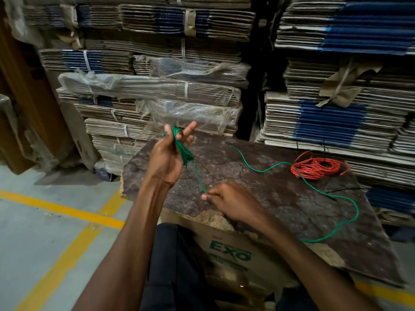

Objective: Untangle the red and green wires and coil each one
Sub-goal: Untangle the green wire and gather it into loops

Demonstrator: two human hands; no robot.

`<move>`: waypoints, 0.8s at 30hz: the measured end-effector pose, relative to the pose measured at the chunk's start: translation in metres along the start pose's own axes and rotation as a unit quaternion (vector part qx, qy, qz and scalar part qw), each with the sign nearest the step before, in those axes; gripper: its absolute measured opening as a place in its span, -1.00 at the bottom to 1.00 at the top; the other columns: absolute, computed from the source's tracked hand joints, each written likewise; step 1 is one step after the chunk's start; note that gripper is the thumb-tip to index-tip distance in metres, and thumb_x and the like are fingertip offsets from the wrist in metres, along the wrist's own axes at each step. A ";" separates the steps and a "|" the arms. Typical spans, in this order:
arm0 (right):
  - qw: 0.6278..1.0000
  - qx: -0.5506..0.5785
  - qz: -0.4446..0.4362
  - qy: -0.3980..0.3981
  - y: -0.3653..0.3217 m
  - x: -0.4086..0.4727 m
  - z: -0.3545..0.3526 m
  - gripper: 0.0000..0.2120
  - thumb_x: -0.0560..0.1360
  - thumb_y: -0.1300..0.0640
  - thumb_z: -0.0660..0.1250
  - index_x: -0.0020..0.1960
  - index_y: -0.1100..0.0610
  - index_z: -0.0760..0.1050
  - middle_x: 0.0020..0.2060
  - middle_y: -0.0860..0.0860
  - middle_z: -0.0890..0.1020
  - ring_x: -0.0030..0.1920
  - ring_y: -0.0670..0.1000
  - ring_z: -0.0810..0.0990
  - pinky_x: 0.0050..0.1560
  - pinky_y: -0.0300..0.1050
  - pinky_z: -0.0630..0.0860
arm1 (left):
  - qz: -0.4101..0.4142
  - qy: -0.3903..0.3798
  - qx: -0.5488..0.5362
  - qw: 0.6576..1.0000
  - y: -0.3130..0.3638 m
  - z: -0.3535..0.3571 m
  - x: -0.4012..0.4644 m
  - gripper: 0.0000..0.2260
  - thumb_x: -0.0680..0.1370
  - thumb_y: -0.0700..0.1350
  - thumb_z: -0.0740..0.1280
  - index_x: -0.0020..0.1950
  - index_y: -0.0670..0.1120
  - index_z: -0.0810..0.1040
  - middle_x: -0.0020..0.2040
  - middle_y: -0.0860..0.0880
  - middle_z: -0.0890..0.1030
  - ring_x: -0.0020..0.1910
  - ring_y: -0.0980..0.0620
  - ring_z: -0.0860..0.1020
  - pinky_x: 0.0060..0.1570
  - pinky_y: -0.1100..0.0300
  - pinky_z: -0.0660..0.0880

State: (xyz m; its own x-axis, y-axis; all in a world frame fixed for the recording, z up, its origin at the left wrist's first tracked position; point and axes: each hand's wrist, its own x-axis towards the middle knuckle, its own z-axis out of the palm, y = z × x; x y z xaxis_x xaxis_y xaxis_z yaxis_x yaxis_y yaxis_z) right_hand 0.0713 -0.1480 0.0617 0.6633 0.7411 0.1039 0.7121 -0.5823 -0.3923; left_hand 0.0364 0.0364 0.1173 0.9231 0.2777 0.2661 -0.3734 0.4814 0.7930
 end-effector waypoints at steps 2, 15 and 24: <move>0.999 0.005 -0.031 0.015 -0.011 -0.011 -0.005 -0.56 0.58 -0.14 0.22 -0.32 0.15 0.39 -0.50 0.00 0.39 -0.36 0.03 0.42 -0.32 -0.07 0.31 | 0.038 0.034 0.057 0.997 -0.001 -0.001 0.006 -0.65 0.68 0.00 0.04 -0.24 -0.09 0.37 0.22 -0.23 0.57 0.31 -0.02 0.51 0.46 0.01 0.18; 0.945 0.321 -0.033 0.059 -0.008 -0.050 -0.026 -0.87 0.58 0.09 0.30 -0.11 0.04 0.60 -0.21 0.07 0.66 -0.27 -0.17 0.56 -0.26 -0.11 0.59 | 0.126 -0.048 0.542 0.829 0.011 -0.024 0.005 -0.62 0.66 0.06 0.11 -0.26 -0.04 0.50 0.08 0.01 0.67 -0.22 0.20 0.56 -0.30 0.17 0.38; 0.981 -0.057 0.002 0.184 0.025 -0.049 -0.067 -0.76 0.54 -0.15 0.20 0.04 -0.09 0.57 -0.16 -0.11 0.66 -0.12 -0.04 0.61 -0.20 -0.06 0.51 | 0.052 -0.086 0.657 0.748 -0.005 -0.036 -0.002 -0.51 0.59 0.19 0.11 -0.30 -0.11 0.57 -0.40 0.00 0.56 -0.45 0.20 0.47 -0.34 0.15 0.36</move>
State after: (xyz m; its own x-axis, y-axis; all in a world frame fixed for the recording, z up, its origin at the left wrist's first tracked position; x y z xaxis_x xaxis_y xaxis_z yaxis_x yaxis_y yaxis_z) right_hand 0.0719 -0.2210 0.1078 0.6890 0.5810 0.4332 0.7170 -0.6336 -0.2907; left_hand 0.0333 0.0636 0.0931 0.9357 0.0908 0.3408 -0.1364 -0.7979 0.5871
